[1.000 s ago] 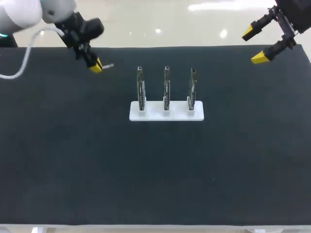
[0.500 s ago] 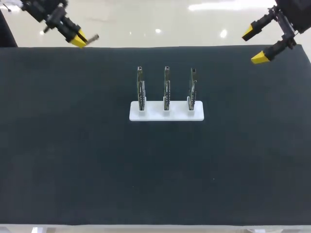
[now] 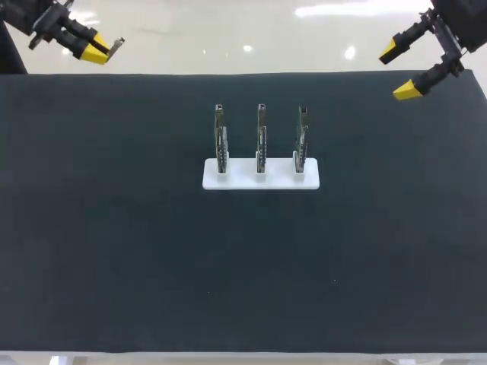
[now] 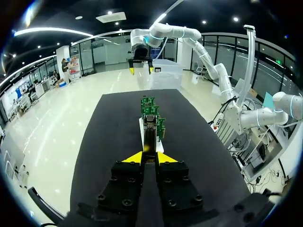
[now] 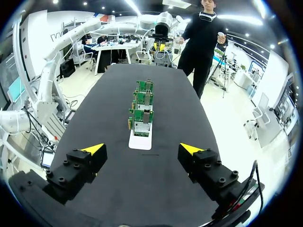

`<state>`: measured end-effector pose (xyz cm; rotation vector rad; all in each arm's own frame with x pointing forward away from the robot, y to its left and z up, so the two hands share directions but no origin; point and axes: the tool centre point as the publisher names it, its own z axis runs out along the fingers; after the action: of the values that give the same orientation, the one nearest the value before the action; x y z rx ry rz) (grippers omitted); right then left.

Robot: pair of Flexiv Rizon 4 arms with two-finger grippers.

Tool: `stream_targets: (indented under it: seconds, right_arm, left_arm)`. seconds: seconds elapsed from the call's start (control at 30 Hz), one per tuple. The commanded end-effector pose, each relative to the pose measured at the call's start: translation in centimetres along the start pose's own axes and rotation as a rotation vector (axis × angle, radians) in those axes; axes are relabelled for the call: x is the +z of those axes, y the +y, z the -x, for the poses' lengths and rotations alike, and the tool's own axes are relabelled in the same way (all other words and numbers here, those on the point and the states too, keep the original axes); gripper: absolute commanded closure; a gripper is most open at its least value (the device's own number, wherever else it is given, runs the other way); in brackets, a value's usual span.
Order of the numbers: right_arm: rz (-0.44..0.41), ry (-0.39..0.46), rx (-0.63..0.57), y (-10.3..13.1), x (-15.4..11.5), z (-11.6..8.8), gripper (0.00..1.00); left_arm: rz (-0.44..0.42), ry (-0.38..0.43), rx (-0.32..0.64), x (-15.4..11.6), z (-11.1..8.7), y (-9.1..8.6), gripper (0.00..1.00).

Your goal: Pick up the optical module with the left hand, and insert it into the network port with the right hand.

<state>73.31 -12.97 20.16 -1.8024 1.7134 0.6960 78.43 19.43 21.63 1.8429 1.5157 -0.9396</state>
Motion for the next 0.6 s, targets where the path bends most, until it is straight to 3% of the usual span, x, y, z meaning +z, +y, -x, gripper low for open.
stream_targets:
  seconds: [0.03, 0.37, 0.6]
  right_arm:
    - [0.001, -0.001, -0.001, -0.1, 0.0, 0.0, 0.0]
    - [0.001, -0.001, -0.001, -0.1, 0.0, 0.0, 0.0]
    - [0.001, -0.001, -0.001, -0.1, 0.0, 0.0, 0.0]
  left_arm:
    - [0.114, 0.003, 0.002, 0.3, 0.1, -1.0, 1.0]
    - [0.114, 0.003, 0.002, 0.3, 0.1, -1.0, 1.0]
    - [0.19, -0.242, 0.064, 3.6, 2.6, -0.8, 1.0]
